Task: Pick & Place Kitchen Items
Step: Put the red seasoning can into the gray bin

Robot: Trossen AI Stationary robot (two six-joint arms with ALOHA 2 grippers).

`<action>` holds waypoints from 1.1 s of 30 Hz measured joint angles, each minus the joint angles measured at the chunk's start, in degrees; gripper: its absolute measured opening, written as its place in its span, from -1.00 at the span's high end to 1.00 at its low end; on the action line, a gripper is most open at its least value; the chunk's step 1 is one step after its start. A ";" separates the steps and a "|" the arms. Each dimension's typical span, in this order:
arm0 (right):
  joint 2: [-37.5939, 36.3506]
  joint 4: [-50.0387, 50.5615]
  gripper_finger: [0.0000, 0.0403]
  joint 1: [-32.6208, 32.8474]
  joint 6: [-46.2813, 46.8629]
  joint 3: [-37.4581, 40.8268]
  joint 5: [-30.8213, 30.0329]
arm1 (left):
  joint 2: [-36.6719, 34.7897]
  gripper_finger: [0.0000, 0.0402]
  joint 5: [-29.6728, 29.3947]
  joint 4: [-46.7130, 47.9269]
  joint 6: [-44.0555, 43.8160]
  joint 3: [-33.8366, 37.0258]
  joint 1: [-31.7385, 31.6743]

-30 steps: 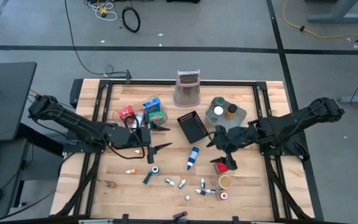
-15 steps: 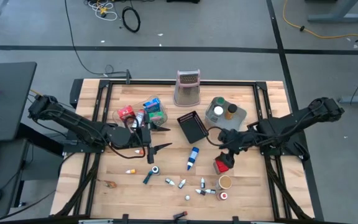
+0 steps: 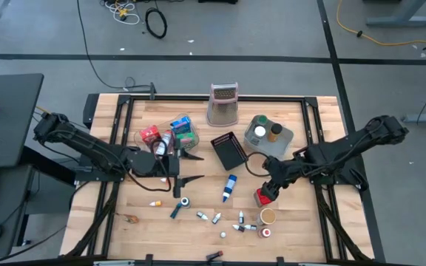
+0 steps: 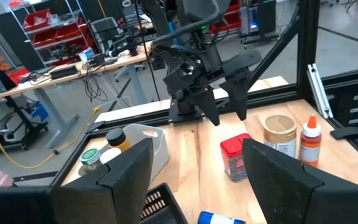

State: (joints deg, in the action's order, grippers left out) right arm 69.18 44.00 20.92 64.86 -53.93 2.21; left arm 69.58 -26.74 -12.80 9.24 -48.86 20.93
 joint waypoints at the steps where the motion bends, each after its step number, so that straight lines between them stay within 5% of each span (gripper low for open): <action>1: 0.16 -0.18 -0.63 0.19 -0.13 0.00 -0.80 | -0.02 -0.26 0.00 -0.04 0.37 0.00 0.00; 18: 8.16 0.55 -0.63 2.92 8.22 0.00 -2.16 | -0.02 -0.25 -0.37 0.00 3.68 -0.02 -0.02; 33: 14.08 -0.52 -0.63 2.94 5.20 -0.02 -3.86 | -0.02 -0.25 -0.39 0.13 3.66 -0.02 -0.02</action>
State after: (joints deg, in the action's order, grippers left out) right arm 83.26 43.49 23.86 70.06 -53.95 -1.65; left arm 69.56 -27.14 -12.67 12.91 -48.88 20.91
